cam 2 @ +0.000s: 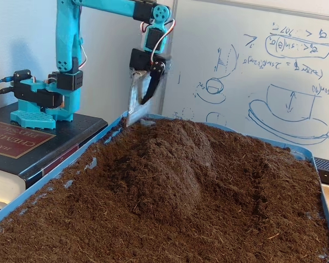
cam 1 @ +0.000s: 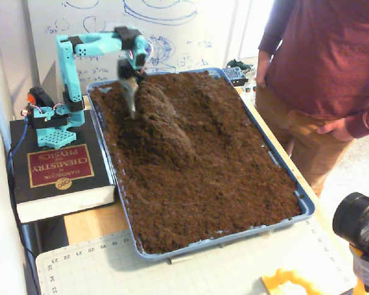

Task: Build a berm.

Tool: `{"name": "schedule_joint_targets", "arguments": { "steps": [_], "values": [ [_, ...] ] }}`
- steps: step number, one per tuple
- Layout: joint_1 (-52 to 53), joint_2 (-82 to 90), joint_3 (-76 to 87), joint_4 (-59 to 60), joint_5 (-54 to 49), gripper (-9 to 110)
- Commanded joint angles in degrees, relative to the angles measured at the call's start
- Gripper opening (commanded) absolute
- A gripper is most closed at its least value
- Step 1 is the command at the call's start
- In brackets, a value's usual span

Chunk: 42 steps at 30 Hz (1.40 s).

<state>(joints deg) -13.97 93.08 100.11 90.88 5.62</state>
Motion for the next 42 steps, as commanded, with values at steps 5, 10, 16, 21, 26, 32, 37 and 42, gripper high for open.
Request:
{"name": "schedule_joint_targets", "arguments": {
  "steps": [5,10,16,21,26,32,37,42],
  "values": [
    [-3.52,7.91,13.89,-10.72,-1.67,0],
    [-1.93,15.29,32.26,-34.45,-1.85,0],
    [-0.97,18.28,48.87,-50.62,-1.93,0],
    [-1.41,18.28,54.05,-50.98,-1.93,0],
    [-1.23,17.84,54.84,-51.77,-2.02,0],
    [0.79,10.99,48.78,-55.9,-4.04,0],
    [3.78,2.64,36.83,-60.73,-4.22,0],
    [4.22,-0.88,28.83,-61.08,-4.04,0]
  ]
}}
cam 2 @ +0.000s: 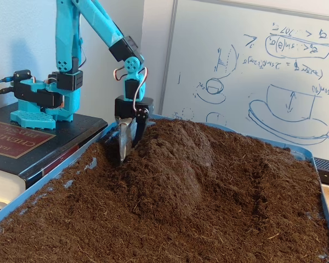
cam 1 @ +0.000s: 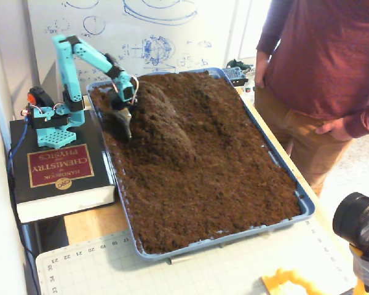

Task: Build a berm.

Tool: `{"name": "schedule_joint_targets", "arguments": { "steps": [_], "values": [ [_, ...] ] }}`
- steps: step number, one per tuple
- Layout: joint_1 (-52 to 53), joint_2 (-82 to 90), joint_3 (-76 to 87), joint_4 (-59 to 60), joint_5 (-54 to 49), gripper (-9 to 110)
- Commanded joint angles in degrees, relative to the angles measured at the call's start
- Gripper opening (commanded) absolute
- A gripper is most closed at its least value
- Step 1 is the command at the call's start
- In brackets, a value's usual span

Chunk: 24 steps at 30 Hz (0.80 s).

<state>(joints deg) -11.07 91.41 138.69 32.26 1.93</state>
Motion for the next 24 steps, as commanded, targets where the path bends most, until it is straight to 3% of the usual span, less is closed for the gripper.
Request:
{"name": "schedule_joint_targets", "arguments": {
  "steps": [1,17,24],
  "values": [
    [1.32,0.79,-10.72,-2.46,-0.26,0],
    [0.79,3.69,-15.29,-2.29,-0.18,0],
    [-0.35,21.62,1.76,5.36,-0.44,0]
  ]
}}
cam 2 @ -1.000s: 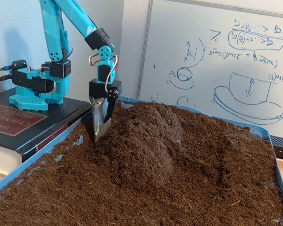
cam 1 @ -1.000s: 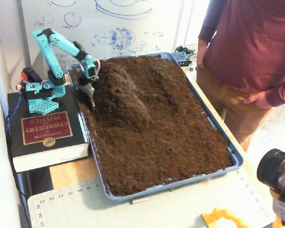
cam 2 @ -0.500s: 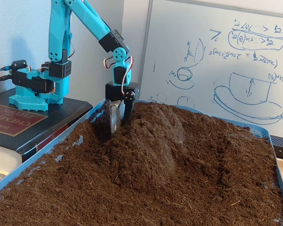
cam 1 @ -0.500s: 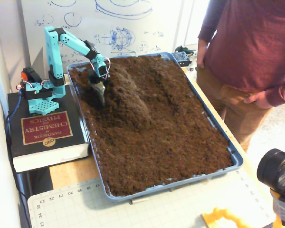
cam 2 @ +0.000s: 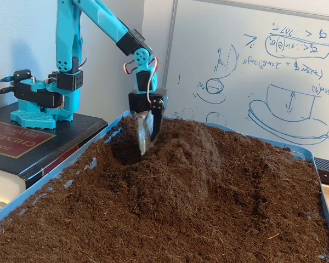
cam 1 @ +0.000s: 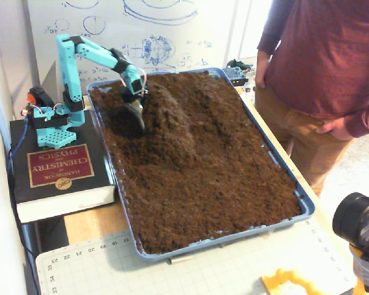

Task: Build a berm.

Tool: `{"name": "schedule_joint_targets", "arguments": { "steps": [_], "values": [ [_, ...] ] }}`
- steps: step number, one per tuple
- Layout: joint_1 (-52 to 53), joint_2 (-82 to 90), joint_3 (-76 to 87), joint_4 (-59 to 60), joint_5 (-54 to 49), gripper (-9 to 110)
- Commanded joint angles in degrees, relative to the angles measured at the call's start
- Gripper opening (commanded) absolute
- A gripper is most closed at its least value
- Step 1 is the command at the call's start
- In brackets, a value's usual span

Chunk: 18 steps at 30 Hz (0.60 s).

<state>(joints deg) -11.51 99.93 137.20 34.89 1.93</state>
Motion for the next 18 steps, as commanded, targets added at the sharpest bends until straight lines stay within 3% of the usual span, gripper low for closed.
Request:
{"name": "schedule_joint_targets", "arguments": {
  "steps": [1,6,10,18],
  "values": [
    [0.44,16.96,5.54,4.57,-0.44,0],
    [2.81,30.67,8.7,18.28,-5.8,0],
    [12.92,33.05,6.15,25.75,-16.08,0],
    [34.37,23.38,4.92,21.01,-43.77,0]
  ]
}}
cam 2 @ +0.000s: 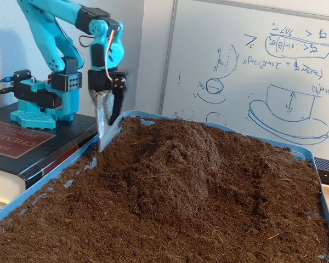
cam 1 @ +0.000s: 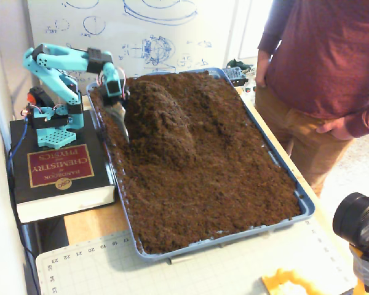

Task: Build a berm.

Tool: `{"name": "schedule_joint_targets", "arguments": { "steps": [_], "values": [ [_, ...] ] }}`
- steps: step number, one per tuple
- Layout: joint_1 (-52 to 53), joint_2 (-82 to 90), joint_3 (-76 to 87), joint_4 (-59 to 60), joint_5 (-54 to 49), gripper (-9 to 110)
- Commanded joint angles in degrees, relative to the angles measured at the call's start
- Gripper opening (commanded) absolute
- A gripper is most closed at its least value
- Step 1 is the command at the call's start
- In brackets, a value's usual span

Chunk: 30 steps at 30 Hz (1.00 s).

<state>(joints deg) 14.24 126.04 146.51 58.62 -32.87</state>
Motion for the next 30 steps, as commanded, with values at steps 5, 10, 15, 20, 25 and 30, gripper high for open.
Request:
{"name": "schedule_joint_targets", "arguments": {
  "steps": [5,10,15,20,25,30],
  "values": [
    [17.49,-17.05,-4.57,-17.75,-17.58,0],
    [21.09,-31.82,-5.27,-31.9,-14.5,0],
    [22.68,-38.85,-5.27,-39.9,-11.25,0],
    [21.18,-45.62,-9.05,-43.59,-11.43,0],
    [16.61,-49.57,-17.31,-43.51,-10.46,0],
    [14.24,-51.24,-22.06,-42.36,-10.37,0]
  ]
}}
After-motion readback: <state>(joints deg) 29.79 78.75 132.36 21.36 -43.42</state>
